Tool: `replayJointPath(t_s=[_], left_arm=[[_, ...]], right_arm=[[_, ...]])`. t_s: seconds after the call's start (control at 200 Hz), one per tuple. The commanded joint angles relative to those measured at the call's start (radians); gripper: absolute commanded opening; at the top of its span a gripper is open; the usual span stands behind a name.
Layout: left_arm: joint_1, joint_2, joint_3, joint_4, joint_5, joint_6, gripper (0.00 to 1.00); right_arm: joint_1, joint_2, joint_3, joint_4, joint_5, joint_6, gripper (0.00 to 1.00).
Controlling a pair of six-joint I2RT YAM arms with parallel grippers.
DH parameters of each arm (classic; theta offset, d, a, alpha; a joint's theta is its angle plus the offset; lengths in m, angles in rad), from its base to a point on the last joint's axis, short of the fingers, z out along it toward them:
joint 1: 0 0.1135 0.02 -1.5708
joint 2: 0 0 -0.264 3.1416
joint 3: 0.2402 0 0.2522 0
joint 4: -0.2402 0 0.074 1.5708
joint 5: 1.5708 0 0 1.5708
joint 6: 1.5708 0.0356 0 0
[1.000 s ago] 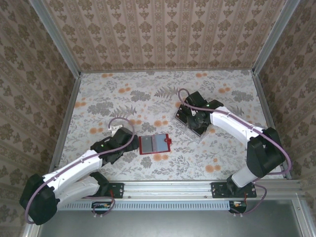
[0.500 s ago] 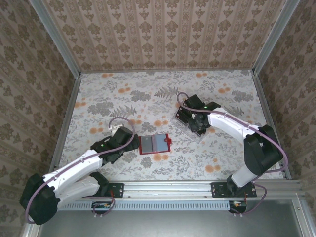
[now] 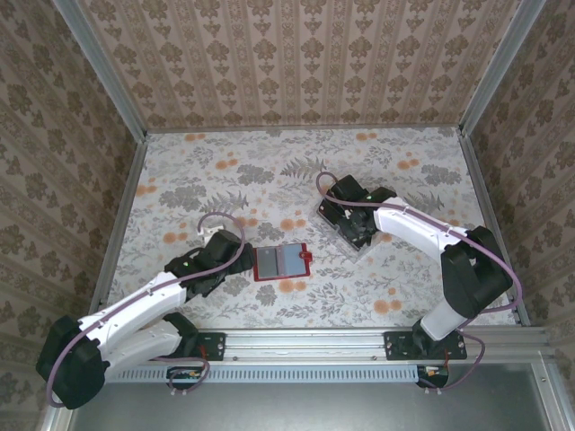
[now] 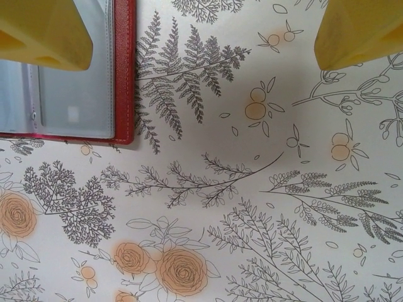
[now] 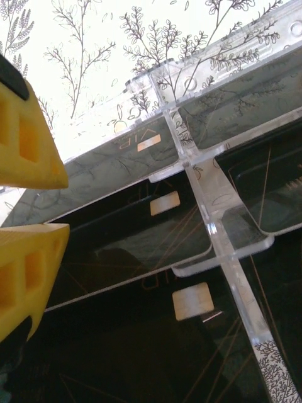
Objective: Put the credit cards into the card holder
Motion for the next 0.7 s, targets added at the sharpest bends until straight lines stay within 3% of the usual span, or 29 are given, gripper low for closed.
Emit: replayJointPath(t_s=[0.0, 0.22, 0.69], left_arm=[[0.012, 0.009, 0.008, 0.008, 0.005, 0.009, 1.0], [0.016, 0.01, 0.003, 0.016, 0.008, 0.009, 1.0], [0.019, 0.018, -0.002, 0.025, 0.017, 0.01, 1.0]], right_arm=[[0.009, 0.019, 0.007, -0.013, -0.025, -0.013, 0.21], [0.029, 0.025, 0.005, 0.001, -0.074, -0.016, 0.26], [0.031, 0.015, 0.019, -0.021, -0.017, -0.03, 0.22]])
